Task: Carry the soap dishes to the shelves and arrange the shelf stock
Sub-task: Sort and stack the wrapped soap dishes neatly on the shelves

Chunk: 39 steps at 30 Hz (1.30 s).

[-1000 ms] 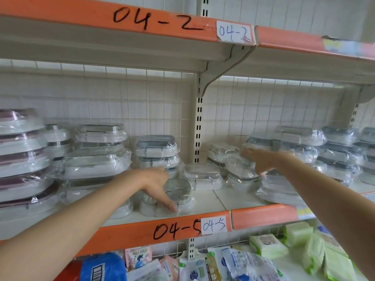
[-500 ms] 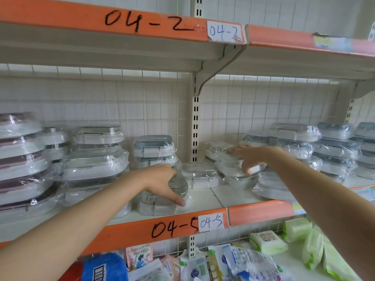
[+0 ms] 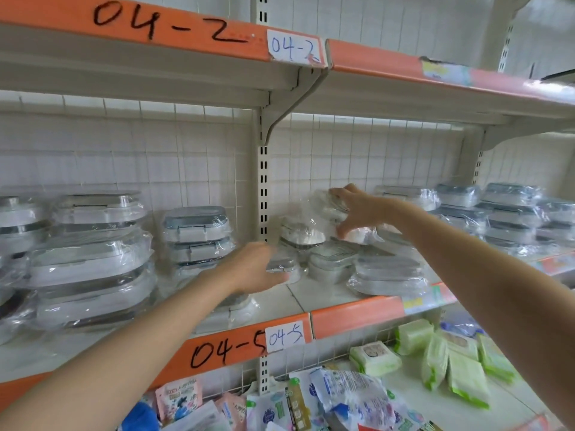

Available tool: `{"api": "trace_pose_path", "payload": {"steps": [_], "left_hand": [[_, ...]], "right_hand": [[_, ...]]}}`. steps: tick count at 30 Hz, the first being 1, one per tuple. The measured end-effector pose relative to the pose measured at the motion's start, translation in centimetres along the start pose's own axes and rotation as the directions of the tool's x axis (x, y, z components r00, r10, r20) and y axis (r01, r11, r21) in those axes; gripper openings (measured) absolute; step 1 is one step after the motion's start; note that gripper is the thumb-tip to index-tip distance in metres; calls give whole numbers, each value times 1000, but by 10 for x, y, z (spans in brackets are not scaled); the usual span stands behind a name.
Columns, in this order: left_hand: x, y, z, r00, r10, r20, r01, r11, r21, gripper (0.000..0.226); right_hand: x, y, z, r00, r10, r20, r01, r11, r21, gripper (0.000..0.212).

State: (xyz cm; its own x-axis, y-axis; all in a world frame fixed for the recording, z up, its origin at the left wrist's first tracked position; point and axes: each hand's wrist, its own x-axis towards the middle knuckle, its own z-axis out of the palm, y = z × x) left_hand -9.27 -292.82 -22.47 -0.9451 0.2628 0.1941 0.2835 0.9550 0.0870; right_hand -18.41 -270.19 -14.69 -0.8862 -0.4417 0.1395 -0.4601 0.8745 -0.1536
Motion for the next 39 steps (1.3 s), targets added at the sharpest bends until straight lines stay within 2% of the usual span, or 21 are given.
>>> {"api": "trace_pose_path", "payload": {"steps": [5, 10, 15, 18, 20, 25, 27, 29, 32, 35, 36, 39], "left_hand": [[37, 24, 22, 1000, -4, -2, 3, 991, -135, 47], [72, 43, 32, 998, -38, -42, 32, 991, -132, 46], [106, 56, 45, 983, -180, 37, 183, 975, -123, 66], [112, 61, 54, 973, -229, 16, 230, 971, -61, 92], [115, 62, 56, 971, -240, 9, 240, 970, -43, 100], [117, 61, 53, 969, -243, -45, 227, 947, -228, 86], [113, 60, 47, 967, -244, -76, 214, 935, -282, 92], [110, 57, 36, 963, -244, -117, 201, 933, -298, 97], [100, 47, 14, 965, -242, -106, 199, 930, -311, 79], [85, 30, -3, 977, -202, -69, 171, 936, -309, 88], [78, 23, -7, 980, -190, -66, 160, 935, -315, 84], [47, 3, -22, 982, -174, -69, 149, 951, -269, 55]], "right_hand": [[-10, 19, -8, 989, 124, -86, -128, 991, -44, 99], [-17, 36, -10, 978, 198, -58, -204, 971, -122, 100], [-27, 39, -12, 974, 225, -40, -228, 956, -183, 101], [-34, 41, -8, 971, 237, -19, -236, 957, -168, 100], [-37, 45, -3, 964, 265, 2, -261, 950, -170, 100], [-39, 54, 6, 945, 324, 44, -310, 932, -189, 105], [-39, 55, 10, 942, 331, 56, -316, 930, -189, 103], [-38, 56, 12, 941, 333, 67, -316, 931, -184, 99], [-38, 57, 10, 947, 319, 43, -311, 940, -142, 93], [-39, 55, 9, 947, 319, 29, -314, 942, -118, 91], [-39, 53, 10, 948, 317, 21, -313, 943, -115, 89], [-39, 39, 10, 959, 284, -7, -284, 955, -81, 78]]}}
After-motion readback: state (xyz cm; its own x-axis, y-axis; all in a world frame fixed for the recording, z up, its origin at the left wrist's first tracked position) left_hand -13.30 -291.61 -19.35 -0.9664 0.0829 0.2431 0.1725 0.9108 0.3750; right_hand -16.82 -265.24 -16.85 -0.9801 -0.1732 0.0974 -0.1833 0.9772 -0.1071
